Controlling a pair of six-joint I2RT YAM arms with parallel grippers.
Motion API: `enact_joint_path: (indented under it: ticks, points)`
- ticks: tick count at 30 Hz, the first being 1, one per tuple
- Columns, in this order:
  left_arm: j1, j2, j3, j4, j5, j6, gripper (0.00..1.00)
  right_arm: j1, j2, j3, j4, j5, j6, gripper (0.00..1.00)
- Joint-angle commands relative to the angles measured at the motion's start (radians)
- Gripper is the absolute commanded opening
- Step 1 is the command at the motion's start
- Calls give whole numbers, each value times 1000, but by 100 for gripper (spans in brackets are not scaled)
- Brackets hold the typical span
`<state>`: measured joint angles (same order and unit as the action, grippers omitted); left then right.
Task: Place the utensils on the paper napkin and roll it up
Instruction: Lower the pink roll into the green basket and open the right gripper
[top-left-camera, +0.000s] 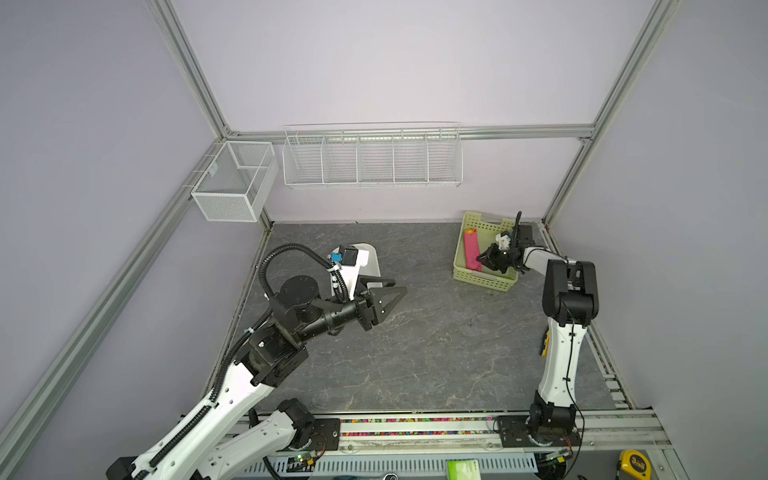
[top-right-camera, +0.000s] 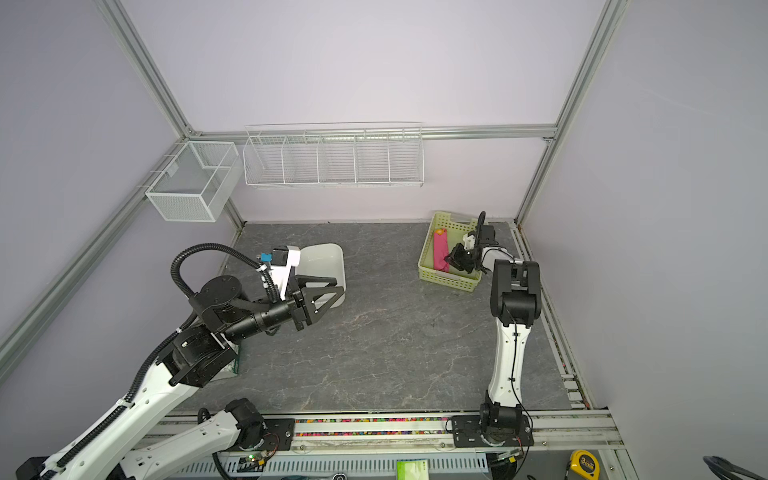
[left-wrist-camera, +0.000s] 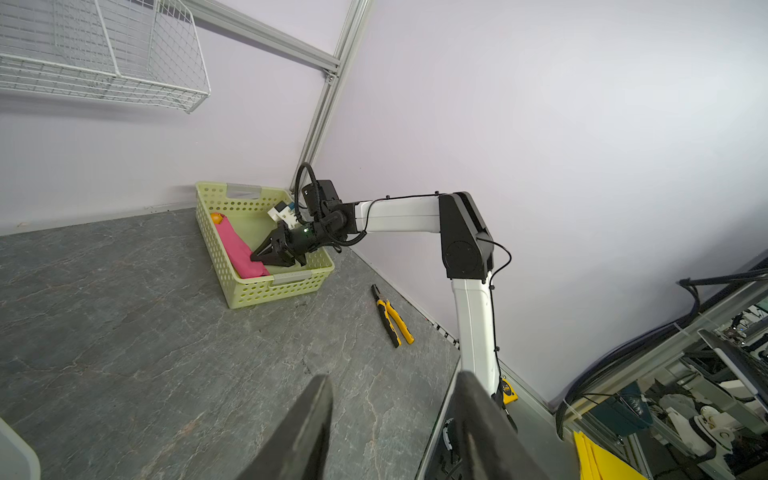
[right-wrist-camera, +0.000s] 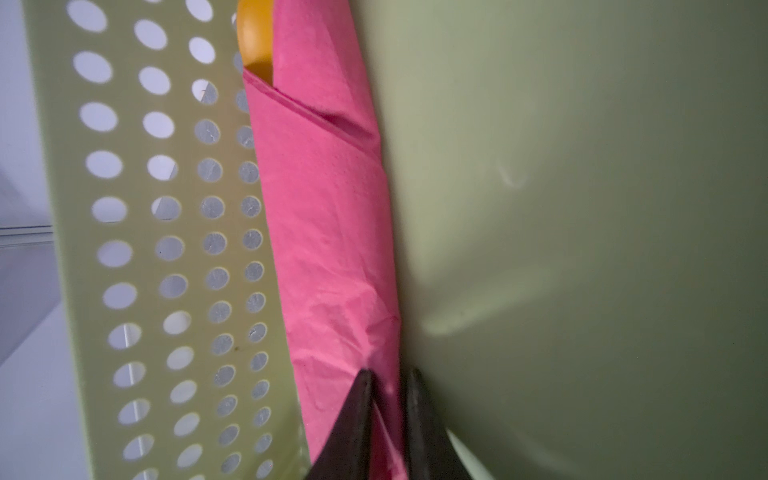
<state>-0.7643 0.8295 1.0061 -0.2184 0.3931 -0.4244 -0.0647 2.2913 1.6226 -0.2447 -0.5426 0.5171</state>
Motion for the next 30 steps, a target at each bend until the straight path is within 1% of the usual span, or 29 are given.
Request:
enact_joint_path:
  ticks: [1,6,13,17,20,23,26,29,30]
  points:
    - [-1,-16,36,-3,8,16,49,-5,26,-13,-88,61,-8,25]
    - [0,-26,34,-9,2,15,49,-5,-2,-21,-98,74,-6,30]
    - [-1,-38,30,-19,-16,18,49,-5,-65,-17,-134,101,-11,42]
    - [0,-38,30,-33,-35,22,49,-5,-116,-26,-139,104,-14,47]
    - [-1,-38,35,-55,-63,31,49,-5,-163,-37,-142,108,-19,49]
    - [-1,-28,52,-107,-127,51,54,-5,-221,-54,-152,121,-33,54]
    - [-1,-13,79,-193,-206,109,66,-6,-293,-80,-160,144,-57,63]
    - [-1,-11,101,-277,-323,165,74,-5,-359,-97,-196,172,-94,80]
    - [-1,-14,101,-297,-372,177,77,-5,-383,-105,-207,188,-107,90]
